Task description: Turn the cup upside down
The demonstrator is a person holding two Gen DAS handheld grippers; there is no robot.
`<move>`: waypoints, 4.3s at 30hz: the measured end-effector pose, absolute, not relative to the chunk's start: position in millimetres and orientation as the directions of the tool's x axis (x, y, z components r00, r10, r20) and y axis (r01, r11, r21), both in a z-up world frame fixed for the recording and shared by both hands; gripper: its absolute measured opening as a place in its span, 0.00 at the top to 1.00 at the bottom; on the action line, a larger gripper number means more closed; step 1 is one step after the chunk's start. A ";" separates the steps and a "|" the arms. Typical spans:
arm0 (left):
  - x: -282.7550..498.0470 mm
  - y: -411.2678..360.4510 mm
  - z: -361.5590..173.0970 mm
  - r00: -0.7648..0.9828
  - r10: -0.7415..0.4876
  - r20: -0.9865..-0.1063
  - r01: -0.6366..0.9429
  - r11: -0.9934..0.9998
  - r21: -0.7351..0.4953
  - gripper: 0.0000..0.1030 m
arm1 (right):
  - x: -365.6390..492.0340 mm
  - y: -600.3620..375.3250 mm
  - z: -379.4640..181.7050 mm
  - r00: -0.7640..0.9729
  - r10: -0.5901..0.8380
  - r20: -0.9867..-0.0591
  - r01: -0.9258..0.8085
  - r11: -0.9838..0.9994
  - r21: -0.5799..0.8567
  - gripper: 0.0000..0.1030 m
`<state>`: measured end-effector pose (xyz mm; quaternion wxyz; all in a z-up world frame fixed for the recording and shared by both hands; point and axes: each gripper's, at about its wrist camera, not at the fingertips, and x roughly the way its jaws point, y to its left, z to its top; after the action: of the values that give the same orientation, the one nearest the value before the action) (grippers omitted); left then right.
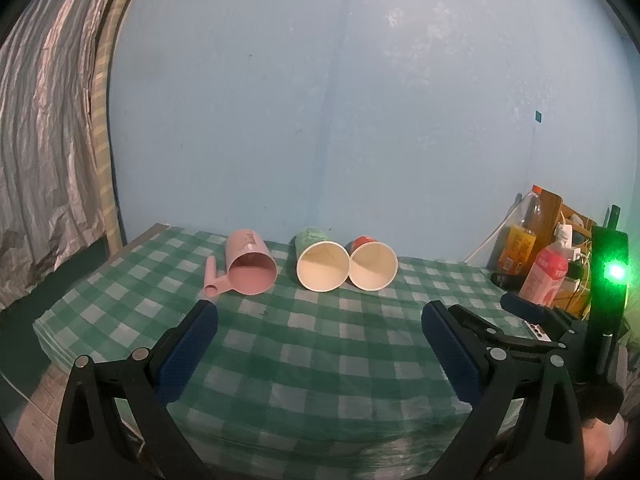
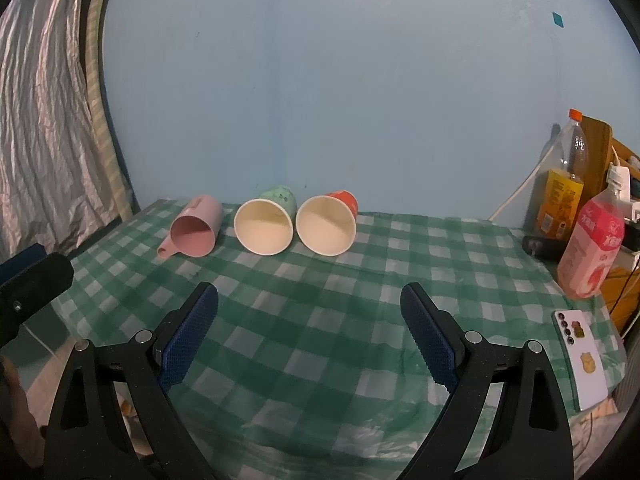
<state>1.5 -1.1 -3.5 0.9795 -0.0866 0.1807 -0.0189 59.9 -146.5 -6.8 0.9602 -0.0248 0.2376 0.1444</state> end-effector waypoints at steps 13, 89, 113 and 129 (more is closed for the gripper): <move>1.2 2.2 -4.7 0.931 -0.081 -0.355 0.010 0.980 -0.198 0.00 | 59.9 -146.4 -6.8 0.846 0.264 -0.463 -0.288 0.957 0.020 0.11; 357.4 -26.5 -24.0 0.487 0.084 -0.870 -0.114 0.993 0.031 0.00 | 348.0 -158.5 13.3 0.342 0.560 -0.755 -0.177 0.827 0.533 0.11; 410.1 13.9 -76.8 0.307 -0.085 -0.948 -0.109 0.986 -0.124 0.27 | 342.9 -166.6 -3.9 0.314 0.531 -0.787 -0.143 0.846 0.514 0.11; 298.0 21.6 -11.8 0.411 -0.146 -0.900 0.010 0.988 -0.155 0.27 | 272.5 -180.6 32.4 0.363 0.532 -0.765 -0.220 0.846 0.485 0.11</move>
<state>298.0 21.6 -11.8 0.8377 -0.0628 0.5405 -0.0464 272.5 -180.6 32.4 0.8113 0.1518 0.5147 0.2319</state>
